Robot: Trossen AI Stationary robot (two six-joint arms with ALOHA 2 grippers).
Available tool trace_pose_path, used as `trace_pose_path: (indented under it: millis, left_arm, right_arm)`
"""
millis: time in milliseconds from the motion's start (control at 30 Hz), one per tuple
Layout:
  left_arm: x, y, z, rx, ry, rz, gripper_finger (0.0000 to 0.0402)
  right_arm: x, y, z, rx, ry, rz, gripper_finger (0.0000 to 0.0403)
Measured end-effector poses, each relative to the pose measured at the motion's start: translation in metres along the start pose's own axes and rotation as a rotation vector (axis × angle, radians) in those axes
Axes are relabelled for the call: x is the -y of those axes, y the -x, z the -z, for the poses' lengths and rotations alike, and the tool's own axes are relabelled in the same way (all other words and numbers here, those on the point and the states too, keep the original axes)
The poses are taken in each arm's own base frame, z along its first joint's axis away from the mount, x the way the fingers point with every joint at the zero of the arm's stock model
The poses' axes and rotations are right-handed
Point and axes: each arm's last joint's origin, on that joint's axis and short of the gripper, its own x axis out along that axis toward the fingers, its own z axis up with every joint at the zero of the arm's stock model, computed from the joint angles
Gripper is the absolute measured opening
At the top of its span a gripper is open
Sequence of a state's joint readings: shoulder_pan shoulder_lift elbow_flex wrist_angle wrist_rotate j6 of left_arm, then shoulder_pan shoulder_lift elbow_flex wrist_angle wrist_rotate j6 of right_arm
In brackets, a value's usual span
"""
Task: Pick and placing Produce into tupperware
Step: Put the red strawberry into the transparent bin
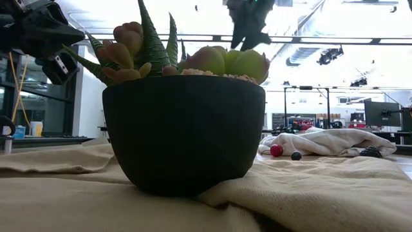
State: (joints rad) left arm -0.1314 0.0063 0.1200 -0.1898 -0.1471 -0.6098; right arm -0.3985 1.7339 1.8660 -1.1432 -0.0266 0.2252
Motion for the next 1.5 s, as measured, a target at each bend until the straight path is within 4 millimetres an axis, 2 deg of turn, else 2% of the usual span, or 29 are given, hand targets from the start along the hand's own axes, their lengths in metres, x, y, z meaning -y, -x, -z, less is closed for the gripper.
trace_pose_path:
  millis: [167, 300, 533, 600, 667, 833, 1067, 1200, 1500]
  left_arm:
    - [0.000, 0.000, 0.000, 0.000, -0.001, 0.000, 0.0001]
    - [0.000, 0.000, 0.000, 0.000, -0.002, 0.000, 0.0001]
    - [0.000, 0.000, 0.000, 0.000, -0.002, 0.000, 0.0001]
    - [0.000, 0.000, 0.000, 0.001, -0.002, 0.000, 0.0001]
    - [0.000, 0.000, 0.000, 0.000, -0.002, 0.000, 0.0001]
    - [0.000, 0.000, 0.000, 0.000, -0.002, 0.000, 0.0001]
    - [0.000, 0.000, 0.000, 0.001, -0.002, 0.000, 0.0001]
    - [0.000, 0.000, 0.000, 0.000, -0.002, 0.000, 0.0001]
    - [0.000, 0.000, 0.000, 0.000, -0.002, 0.000, 0.0001]
  right_arm:
    - [0.003, 0.060, 0.017, 0.098, 0.034, 0.002, 0.0197]
    - [0.008, 0.113, 0.042, 0.176, 0.050, 0.028, 0.0197]
    - [0.020, 0.201, 0.100, 0.379, 0.037, 0.006, 0.0197]
    - [0.023, 0.219, 0.118, 0.437, 0.037, -0.012, 0.0197]
    - [0.027, 0.229, 0.137, 0.472, 0.036, -0.031, 0.0197]
    - [0.036, 0.222, 0.183, 0.539, 0.003, -0.122, 0.0197]
    - [0.044, 0.181, 0.229, 0.569, -0.093, -0.302, 0.0197]
    - [0.045, 0.150, 0.245, 0.460, -0.123, -0.387, 0.0197]
    - [0.044, 0.091, 0.262, 0.173, -0.159, -0.507, 0.0197]
